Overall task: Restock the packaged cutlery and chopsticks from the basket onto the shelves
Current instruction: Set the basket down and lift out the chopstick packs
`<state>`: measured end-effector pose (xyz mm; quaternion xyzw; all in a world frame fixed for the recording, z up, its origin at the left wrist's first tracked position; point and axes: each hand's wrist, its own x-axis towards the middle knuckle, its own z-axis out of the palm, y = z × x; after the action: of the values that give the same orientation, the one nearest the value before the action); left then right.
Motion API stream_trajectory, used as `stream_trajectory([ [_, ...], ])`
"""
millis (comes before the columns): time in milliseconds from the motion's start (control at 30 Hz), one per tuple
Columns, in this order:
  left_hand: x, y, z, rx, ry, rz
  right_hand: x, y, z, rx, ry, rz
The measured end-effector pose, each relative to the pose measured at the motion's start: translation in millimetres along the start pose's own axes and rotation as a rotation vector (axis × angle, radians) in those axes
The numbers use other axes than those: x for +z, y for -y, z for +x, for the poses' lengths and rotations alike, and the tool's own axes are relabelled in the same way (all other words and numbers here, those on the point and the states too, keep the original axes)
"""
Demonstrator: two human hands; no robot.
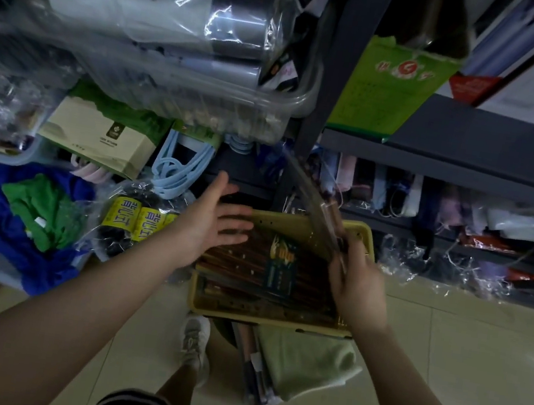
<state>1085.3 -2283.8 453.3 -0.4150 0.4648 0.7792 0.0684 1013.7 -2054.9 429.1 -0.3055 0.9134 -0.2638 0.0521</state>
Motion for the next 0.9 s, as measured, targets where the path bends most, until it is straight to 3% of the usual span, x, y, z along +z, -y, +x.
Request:
stream_trajectory([
  [100, -15.7, -21.0, -0.5, -0.128, 0.089, -0.096, -2.2, 17.8, -3.8, -0.114, 0.017, 0.025],
  [233, -34.0, -43.0, -14.8, -0.329, 0.207, 0.048, -11.1, 42.2, -4.1, -0.179, 0.106, 0.095],
  [367, -39.7, -41.5, -34.6, -0.388, 0.248, 0.15, -17.2, 55.7, 2.7, -0.262, 0.114, -0.07],
  [500, -62.4, -34.2, -43.8, -0.413, 0.245, 0.025, -20.9, 73.8, 10.3, -0.382, 0.031, -0.062],
  [600, -87.7, -34.8, -59.3, -0.363, 0.226, -0.001, -11.4, 86.5, 11.4, -0.047, 0.06, 0.052],
  [667, -106.4, -36.2, -74.6, -0.312, 0.172, 0.048, 8.3, 86.9, 6.6, 0.236, 0.258, 0.191],
  [767, -131.7, -39.3, -96.0, -0.252, 0.156, 0.198, 44.2, 91.0, -1.7, 0.298, 0.531, 0.184],
  [900, -149.3, -35.1, -107.8, -0.21, 0.136, 0.321, 82.9, 105.6, 1.5, 0.429, 0.601, 0.191],
])
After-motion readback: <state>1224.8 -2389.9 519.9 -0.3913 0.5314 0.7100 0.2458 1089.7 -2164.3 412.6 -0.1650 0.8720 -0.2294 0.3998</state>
